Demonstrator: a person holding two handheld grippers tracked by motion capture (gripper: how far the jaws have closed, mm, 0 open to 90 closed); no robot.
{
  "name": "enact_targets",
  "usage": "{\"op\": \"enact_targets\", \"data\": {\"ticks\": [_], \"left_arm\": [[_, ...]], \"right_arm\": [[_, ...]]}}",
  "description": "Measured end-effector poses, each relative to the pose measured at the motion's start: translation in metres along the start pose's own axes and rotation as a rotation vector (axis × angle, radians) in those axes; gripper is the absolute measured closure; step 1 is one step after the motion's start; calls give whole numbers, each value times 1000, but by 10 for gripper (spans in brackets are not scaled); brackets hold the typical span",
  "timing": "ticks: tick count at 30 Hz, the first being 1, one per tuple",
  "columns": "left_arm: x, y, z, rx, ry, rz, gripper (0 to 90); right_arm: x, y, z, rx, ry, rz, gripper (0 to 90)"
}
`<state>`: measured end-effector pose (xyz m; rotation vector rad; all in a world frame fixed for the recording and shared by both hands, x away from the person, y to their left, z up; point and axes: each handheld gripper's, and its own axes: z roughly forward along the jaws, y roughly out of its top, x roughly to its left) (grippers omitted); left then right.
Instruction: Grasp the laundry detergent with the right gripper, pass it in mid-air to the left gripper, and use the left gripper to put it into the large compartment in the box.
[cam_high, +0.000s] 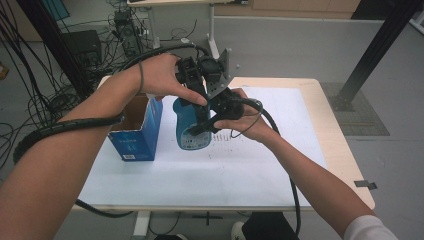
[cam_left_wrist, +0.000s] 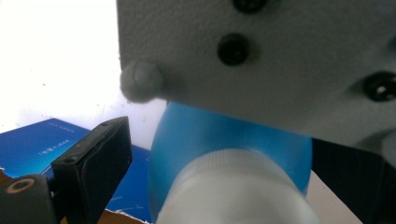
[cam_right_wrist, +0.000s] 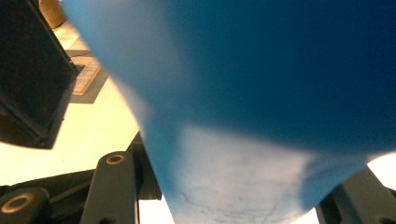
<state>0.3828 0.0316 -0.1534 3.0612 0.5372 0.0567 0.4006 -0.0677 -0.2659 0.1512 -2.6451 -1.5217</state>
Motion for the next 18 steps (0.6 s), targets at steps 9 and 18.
{"op": "enact_targets", "data": {"ticks": [9, 18], "left_arm": [[-1, 0, 1, -5, 3, 1, 83], [-1, 0, 1, 5, 4, 3, 85]], "right_arm": [[1, 0, -1, 0, -2, 2, 443], [2, 1, -1, -3, -5, -5, 443]]}}
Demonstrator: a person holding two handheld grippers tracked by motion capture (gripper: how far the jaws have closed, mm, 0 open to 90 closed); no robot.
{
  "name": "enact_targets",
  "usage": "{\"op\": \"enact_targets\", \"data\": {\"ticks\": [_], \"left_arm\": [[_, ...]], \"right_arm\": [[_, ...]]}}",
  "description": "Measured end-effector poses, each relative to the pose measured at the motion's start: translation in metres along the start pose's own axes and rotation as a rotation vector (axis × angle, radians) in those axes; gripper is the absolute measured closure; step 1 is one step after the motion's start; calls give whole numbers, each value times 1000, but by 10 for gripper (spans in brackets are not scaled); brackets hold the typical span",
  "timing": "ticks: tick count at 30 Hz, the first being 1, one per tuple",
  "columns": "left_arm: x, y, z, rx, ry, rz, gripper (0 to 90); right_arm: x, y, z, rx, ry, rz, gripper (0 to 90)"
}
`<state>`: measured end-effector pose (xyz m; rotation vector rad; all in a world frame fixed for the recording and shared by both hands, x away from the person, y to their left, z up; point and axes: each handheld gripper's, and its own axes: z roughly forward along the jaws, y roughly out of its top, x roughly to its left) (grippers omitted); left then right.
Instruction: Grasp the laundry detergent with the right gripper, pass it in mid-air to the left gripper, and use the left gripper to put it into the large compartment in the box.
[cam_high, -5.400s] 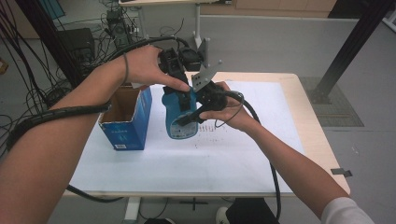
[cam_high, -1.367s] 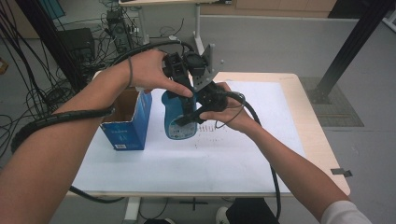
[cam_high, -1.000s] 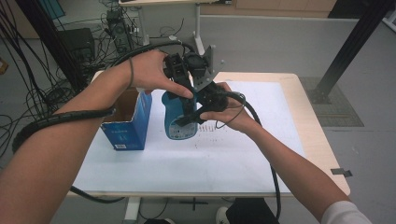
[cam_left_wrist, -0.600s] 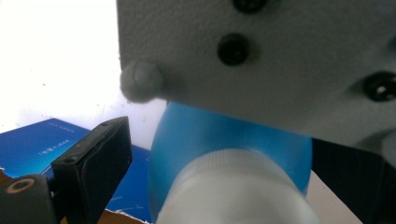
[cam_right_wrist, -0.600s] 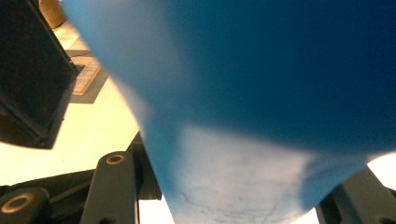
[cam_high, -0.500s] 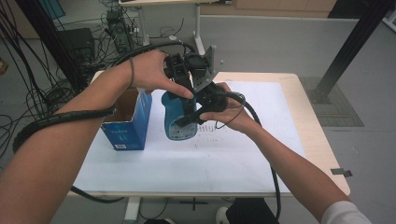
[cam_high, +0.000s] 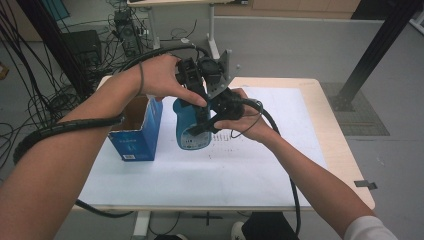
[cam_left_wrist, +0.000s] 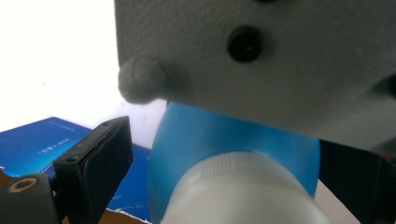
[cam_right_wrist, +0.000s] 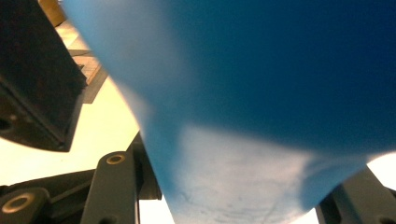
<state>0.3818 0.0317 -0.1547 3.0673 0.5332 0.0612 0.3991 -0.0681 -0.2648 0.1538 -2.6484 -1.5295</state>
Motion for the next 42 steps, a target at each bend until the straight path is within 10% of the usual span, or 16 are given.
{"op": "enact_targets", "data": {"ticks": [25, 42], "left_arm": [[-2, 0, -2, -8, -2, 18, 353], [-4, 1, 2, 14, -4, 36, 371]], "right_arm": [[2, 0, -3, 6, -5, -7, 443], [4, -3, 1, 8, -6, -18, 441]]}}
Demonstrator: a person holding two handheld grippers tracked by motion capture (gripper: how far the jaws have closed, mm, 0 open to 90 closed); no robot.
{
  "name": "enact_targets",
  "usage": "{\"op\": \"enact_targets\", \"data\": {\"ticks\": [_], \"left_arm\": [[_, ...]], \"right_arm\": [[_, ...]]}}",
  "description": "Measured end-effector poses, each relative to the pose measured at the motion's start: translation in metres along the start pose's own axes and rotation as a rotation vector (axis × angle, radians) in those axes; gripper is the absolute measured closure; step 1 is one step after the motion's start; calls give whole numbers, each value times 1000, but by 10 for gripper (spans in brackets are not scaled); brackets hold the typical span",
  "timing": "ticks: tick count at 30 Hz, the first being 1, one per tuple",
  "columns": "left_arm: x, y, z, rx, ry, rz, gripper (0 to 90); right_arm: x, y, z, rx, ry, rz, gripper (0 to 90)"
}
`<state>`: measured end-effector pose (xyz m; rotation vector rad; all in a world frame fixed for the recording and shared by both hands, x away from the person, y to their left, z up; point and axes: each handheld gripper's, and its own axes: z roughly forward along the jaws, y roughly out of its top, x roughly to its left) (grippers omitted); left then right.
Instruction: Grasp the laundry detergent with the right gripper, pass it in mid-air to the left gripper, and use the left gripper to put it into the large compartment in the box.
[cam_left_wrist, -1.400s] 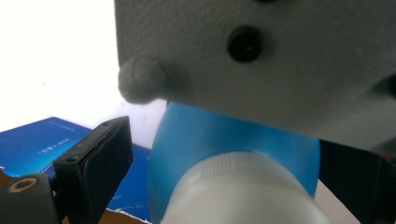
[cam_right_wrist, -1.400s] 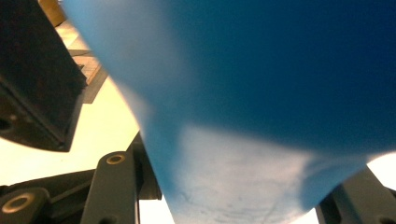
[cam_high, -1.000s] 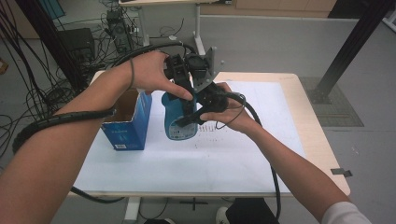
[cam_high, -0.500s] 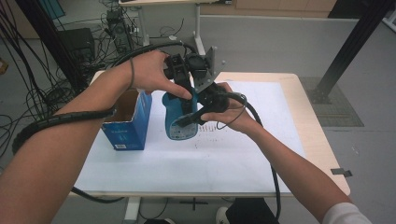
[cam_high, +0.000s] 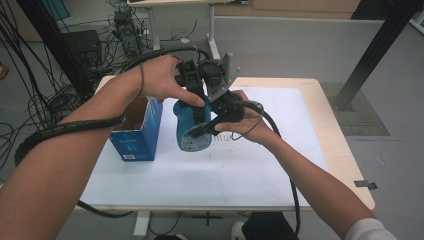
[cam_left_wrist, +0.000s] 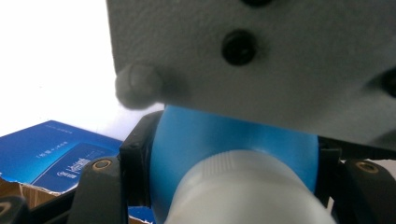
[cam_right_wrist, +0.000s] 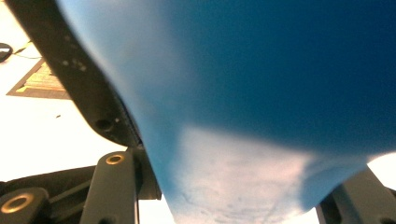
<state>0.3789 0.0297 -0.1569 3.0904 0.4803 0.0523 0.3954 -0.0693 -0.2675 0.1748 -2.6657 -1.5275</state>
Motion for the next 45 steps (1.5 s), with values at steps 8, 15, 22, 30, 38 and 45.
{"op": "enact_targets", "data": {"ticks": [8, 15, 22, 30, 38, 45], "left_arm": [[0, 2, 2, 14, -1, 0, 371], [1, 2, 3, 11, 2, 2, 371], [1, 1, 5, 19, -2, 7, 372], [1, -1, 6, 19, -5, -2, 372], [0, 0, 6, 23, -2, 4, 373], [0, 0, 7, 27, -3, 2, 374]], "right_arm": [[0, -2, 0, -2, 1, 8, 440], [-1, -3, 1, 4, -13, -6, 439], [-1, -3, 3, 8, -10, -3, 437], [0, -4, 6, 0, 8, 13, 437], [0, -4, 6, 3, -8, -1, 436], [0, -5, 6, -2, -2, 3, 433]]}}
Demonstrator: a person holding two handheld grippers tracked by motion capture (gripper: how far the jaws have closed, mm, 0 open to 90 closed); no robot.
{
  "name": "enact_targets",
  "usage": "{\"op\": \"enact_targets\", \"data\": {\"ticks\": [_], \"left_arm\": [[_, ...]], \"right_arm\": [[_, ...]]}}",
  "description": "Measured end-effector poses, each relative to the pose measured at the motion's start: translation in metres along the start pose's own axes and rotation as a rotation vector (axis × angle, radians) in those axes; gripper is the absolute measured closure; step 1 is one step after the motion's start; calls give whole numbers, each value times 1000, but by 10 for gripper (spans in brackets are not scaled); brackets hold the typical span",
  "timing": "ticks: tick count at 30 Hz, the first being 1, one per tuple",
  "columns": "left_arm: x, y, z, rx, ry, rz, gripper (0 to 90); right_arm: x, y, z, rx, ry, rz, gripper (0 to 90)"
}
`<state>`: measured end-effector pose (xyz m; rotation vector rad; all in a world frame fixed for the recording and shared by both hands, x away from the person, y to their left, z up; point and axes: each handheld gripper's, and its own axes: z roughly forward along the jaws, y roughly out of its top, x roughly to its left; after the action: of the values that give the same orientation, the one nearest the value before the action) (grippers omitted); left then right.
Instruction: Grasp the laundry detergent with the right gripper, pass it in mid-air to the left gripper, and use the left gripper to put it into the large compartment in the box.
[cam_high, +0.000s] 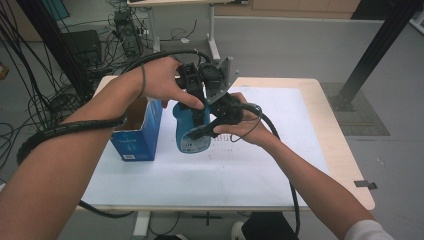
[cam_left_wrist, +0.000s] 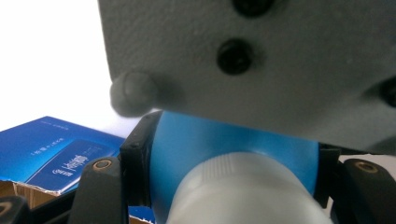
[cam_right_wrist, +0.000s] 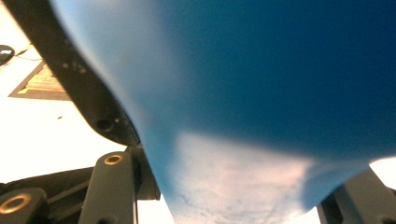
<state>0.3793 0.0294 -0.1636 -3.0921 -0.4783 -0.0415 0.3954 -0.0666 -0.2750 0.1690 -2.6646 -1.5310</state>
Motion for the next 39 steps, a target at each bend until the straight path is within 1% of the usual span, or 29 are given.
{"op": "enact_targets", "data": {"ticks": [5, 6, 7, 14, 15, 21, 23, 30, 32, 33, 34, 35, 36, 39], "left_arm": [[0, 0, 0, -1, -1, -4, 374], [0, 0, 0, -1, -1, -4, 374], [0, 0, 1, 1, 1, -5, 374], [-1, 1, 0, 7, 0, -8, 374], [-1, 1, 0, 0, 3, -9, 374], [0, 1, -1, 4, -2, -14, 373], [0, 0, -1, -4, -2, -18, 373], [0, 1, -1, -3, -1, -20, 373], [0, 1, -1, -6, -1, -21, 373], [1, 1, -2, -7, -1, -22, 373], [0, 1, -2, -11, -1, -25, 373], [0, 1, -2, -10, -1, -24, 373], [0, 1, -2, -8, -1, -25, 373], [0, 1, -2, -4, 1, -20, 373]], "right_arm": [[0, -1, 0, -2, -1, -3, 429], [0, -1, 0, -5, 10, 6, 428], [0, -1, 0, -4, 1, 0, 428], [0, -2, 0, -14, 0, 1, 425], [1, -2, 0, -14, 12, 17, 424], [1, -3, -1, -20, 11, 17, 422], [1, -3, -1, -22, 10, 19, 420], [0, -4, -1, -29, 10, 21, 418], [1, -4, -1, -34, 15, 32, 417], [0, -4, -1, -34, 9, 21, 415], [0, -4, -2, -37, 7, 22, 414], [0, -4, -2, -39, 6, 22, 414], [1, -4, -2, -44, 11, 33, 413], [1, -5, -3, -46, 12, 32, 412]]}}
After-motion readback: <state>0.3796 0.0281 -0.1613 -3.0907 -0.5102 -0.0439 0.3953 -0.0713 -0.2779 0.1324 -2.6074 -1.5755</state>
